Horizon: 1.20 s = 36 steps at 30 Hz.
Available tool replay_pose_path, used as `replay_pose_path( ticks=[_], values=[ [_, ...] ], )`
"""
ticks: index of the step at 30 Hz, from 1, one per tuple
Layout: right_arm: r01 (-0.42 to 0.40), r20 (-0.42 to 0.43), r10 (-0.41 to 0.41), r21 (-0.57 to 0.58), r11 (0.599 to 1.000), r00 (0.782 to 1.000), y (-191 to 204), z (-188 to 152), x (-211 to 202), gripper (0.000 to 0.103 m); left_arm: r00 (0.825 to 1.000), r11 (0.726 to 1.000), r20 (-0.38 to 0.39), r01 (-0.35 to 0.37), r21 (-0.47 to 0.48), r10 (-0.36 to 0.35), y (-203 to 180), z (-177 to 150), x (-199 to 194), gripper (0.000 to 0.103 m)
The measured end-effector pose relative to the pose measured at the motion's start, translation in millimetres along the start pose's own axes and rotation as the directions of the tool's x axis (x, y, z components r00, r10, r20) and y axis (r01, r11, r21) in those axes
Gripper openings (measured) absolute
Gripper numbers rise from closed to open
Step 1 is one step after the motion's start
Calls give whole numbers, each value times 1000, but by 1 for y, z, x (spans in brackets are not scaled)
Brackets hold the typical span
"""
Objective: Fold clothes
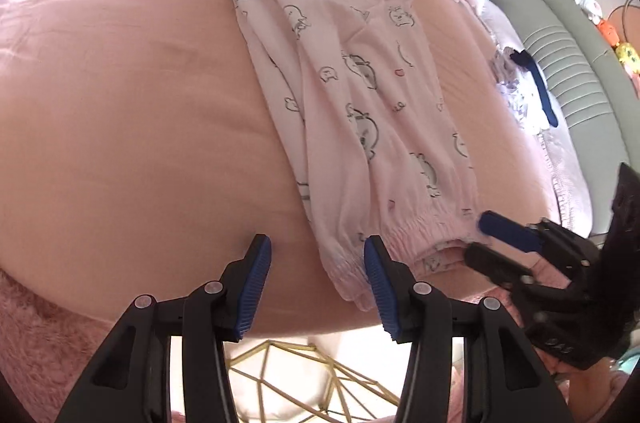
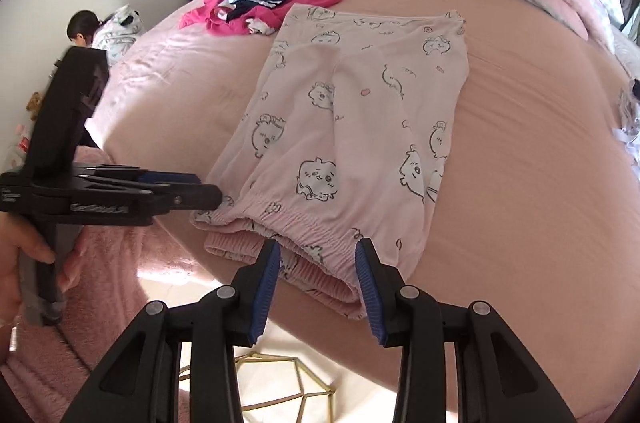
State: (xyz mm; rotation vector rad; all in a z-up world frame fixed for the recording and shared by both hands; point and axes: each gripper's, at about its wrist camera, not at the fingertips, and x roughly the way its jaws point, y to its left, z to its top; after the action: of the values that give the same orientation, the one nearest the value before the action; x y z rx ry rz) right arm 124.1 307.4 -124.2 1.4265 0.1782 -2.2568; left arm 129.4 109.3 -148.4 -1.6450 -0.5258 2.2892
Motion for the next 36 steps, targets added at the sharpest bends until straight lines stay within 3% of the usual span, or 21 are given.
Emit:
replay_pose_path(
  ticks=[3,5,8,15,22,27,33,36],
  values=[
    [26,-9,-26,-42,999,1000,8,-5,4,38,999,999,11,47,0,-47,-7,-2,-3,45],
    [4,2,-4,-53,999,1000,9,-10,-2,38,998,998,11,61,-7,-61,-9,-4,0,27],
    [18,0,-18,-49,999,1000,4,-15,-2,38,998,998,12,68,-19,-67,-11,-6,3,17],
    [50,13,-50,0,999,999,-4,-21,-3,38,994,994,12,107,-30,-107,-13,-5,13,18],
    [73,11,-73,-48,996,997,3,-10,12,39,991,987,-1,137,-87,-137,-2,-7,25,19],
    [101,7,-101,-25,995,995,-1,-6,20,38,987,986,62,154,-60,-150,-8,-8,8,13],
    [155,130,-156,17,988,979,-8,-16,-26,32,983,990,116,140,7,-140,-26,-15,-27,12],
    [119,93,-127,84,989,988,-23,-28,-22,32,992,993,50,115,-20,-114,-19,-20,-5,12]
  ],
)
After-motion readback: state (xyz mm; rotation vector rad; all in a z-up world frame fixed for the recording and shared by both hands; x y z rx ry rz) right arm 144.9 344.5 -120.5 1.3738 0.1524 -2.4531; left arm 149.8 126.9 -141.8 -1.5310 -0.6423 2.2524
